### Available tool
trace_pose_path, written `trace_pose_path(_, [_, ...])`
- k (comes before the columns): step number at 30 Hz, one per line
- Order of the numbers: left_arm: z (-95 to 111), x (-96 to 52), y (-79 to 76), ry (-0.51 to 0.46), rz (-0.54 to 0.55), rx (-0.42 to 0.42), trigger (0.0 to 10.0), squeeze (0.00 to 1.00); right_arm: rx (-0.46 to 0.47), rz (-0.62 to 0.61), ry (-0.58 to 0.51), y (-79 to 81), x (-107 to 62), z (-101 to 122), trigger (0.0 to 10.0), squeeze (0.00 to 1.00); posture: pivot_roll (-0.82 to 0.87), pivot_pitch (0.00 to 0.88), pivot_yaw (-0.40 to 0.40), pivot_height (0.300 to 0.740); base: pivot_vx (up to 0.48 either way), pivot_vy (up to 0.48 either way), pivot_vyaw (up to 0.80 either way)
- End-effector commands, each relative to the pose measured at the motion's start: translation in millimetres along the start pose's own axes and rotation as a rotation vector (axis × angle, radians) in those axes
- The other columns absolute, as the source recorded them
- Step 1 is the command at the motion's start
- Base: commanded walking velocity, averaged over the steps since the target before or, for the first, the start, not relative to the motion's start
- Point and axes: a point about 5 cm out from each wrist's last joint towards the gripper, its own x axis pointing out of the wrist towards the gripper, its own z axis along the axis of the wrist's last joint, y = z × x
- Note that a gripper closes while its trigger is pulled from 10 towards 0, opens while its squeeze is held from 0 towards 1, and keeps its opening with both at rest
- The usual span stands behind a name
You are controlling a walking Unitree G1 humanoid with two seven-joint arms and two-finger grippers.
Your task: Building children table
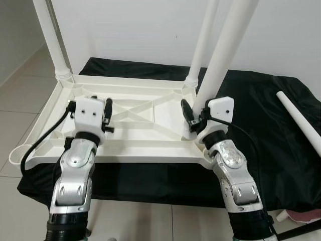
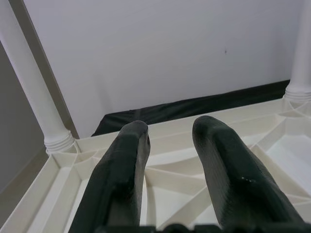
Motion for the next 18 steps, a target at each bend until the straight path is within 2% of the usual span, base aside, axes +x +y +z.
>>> trace_pose_path(1, [-4.0,0.2,4.7,0.023,0.104,-0.014,10.0,0.00,-0.015,-0.019,-0.016,-4.4,1.0,1.5,10.0,0.00,0.08,0.036,-0.041,0.740,0.000,0.000,0.00])
trace_pose_path(5, [-1.3,2.8,12.6,0.008,0.118,0.030,10.0,0.00,-0.023,-0.028,-0.032,-5.1,0.3,3.3,10.0,0.00,0.08,0.035,-0.031,0.740,0.000,0.000,0.00])
trace_pose_path(12, [-1.6,4.6,10.7,0.006,0.116,0.035,10.0,0.00,-0.026,-0.031,-0.032,-5.9,-0.1,3.1,10.0,0.00,0.07,0.037,-0.032,0.740,0.000,0.000,0.00])
trace_pose_path(18, [-2.3,7.0,4.1,0.004,0.108,0.016,10.0,0.00,-0.033,-0.027,-0.036,-7.6,0.3,3.2,10.0,0.00,0.07,0.037,-0.045,0.740,0.000,-0.459,0.00])
